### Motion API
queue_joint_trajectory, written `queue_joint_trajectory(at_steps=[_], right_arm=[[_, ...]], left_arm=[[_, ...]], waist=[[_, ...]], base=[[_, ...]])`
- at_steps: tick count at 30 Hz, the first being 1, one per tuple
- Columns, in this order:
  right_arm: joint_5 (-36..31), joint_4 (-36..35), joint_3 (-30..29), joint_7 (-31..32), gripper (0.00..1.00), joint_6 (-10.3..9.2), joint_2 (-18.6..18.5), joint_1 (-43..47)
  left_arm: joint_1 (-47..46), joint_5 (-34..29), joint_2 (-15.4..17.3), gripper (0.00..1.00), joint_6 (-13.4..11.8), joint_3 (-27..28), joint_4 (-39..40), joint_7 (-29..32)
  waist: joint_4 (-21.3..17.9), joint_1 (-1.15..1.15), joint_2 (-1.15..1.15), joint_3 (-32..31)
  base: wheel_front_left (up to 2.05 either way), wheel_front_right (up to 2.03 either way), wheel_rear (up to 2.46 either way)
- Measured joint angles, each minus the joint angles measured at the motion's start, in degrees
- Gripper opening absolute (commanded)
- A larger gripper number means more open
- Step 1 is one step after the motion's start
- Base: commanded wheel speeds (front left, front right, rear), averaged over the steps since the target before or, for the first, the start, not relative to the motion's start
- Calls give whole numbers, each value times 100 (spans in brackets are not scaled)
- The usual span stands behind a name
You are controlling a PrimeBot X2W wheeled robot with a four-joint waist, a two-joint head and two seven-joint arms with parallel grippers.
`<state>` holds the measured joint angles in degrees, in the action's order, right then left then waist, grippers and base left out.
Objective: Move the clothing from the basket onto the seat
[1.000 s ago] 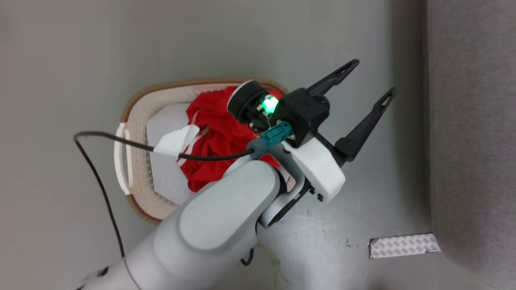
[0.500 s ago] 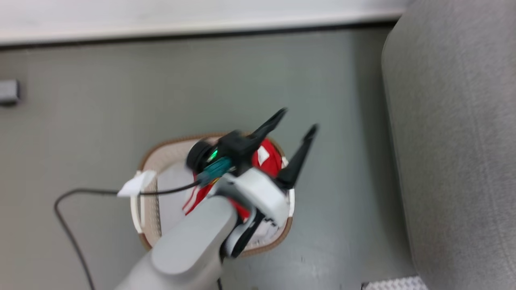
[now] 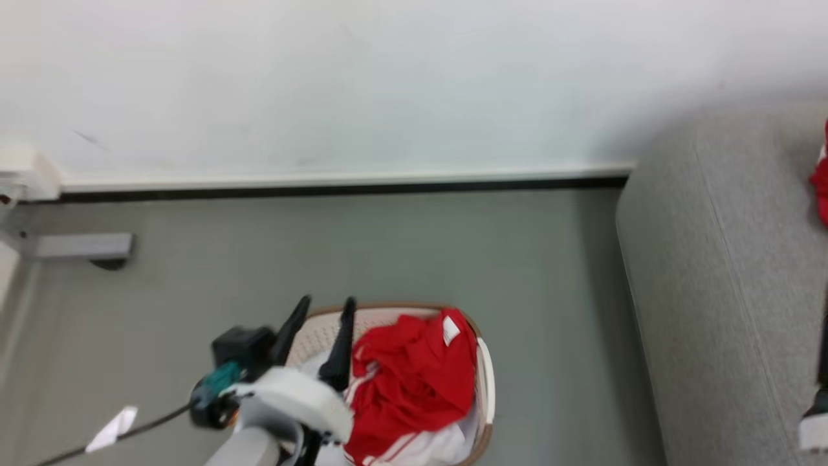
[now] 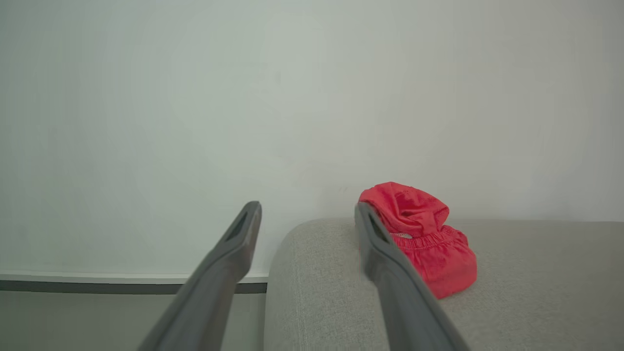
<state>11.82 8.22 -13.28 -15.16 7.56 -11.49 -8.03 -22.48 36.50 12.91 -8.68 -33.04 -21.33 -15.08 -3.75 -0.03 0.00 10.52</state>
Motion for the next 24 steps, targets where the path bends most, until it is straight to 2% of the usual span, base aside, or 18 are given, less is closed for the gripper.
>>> queue_joint_trajectory(at_steps=[5, 9, 17, 24], right_arm=[[-77, -145, 224, -1, 100, 0, 175, 458], [-136, -159, 409, 0, 100, 0, 369, 756], [-283, -82, 713, 0, 100, -1, 649, 1308], [-335, -14, 862, 0, 100, -1, 773, 1432]], left_arm=[[709, -338, -9, 100, -8, 627, 163, -5], [1116, -658, -99, 100, 87, 1080, 237, -5], [1845, -1317, -368, 100, 427, 1855, 477, -5], [2144, -1720, -613, 100, 872, 2399, 530, -5]], waist=[[202, 1, 0, -366], [339, 1, 0, -609], [470, 1, 0, -1057], [486, 2, 0, -1197]], base=[[0, 0, 0], [0, 0, 0], [0, 0, 0], [0, 0, 0]])
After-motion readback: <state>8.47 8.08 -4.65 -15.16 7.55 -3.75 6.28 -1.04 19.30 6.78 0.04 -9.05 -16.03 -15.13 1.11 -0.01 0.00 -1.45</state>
